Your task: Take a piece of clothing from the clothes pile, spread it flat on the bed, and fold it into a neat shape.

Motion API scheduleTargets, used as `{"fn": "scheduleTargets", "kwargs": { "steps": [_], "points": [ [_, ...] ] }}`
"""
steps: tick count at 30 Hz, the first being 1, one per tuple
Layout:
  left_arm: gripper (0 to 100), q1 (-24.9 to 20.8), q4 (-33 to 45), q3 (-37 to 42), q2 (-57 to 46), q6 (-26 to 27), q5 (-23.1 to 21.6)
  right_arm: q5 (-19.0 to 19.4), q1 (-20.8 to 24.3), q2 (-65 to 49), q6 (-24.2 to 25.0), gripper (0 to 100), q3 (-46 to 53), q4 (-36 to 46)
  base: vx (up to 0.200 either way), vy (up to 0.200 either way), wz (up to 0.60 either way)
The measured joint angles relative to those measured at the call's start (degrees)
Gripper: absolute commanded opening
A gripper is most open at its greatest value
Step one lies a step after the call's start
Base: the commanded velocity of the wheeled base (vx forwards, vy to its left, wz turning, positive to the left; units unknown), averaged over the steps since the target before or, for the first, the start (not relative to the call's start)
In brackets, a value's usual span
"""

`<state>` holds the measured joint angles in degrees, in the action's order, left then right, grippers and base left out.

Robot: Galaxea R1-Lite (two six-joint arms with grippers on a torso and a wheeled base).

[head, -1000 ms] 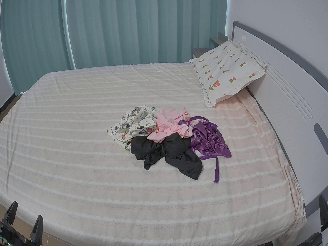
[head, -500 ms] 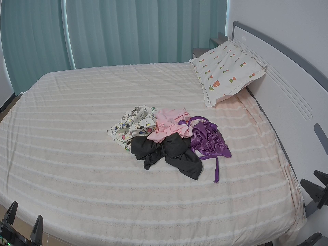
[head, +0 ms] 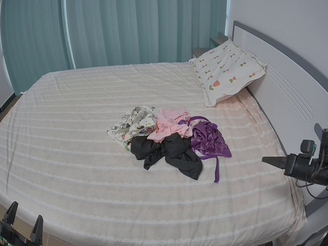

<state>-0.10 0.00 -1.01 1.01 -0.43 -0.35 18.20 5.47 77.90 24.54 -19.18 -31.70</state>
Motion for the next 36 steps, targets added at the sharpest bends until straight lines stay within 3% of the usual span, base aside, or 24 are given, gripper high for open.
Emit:
{"fn": "scheduleTargets", "kwargs": {
  "steps": [8,15,28,36],
  "points": [
    [100,0.0,0.0,0.0,0.0,0.0,0.0,-3.2,4.9,21.7,7.3,100,-7.6,-8.8,0.000,0.000,0.00],
    [100,0.0,0.0,0.0,0.0,0.0,0.0,-10.1,9.7,36.2,14.7,100,-19.5,-11.2,0.000,0.000,0.00],
    [100,0.0,0.0,0.0,0.0,0.0,0.0,-20.7,15.9,55.9,18.7,100,-38.0,-11.6,0.000,0.000,0.00],
    [100,0.0,0.0,0.0,0.0,0.0,0.0,-25.0,20.5,63.9,20.8,100,-46.3,-11.3,0.000,0.000,0.00]
  ]
}}
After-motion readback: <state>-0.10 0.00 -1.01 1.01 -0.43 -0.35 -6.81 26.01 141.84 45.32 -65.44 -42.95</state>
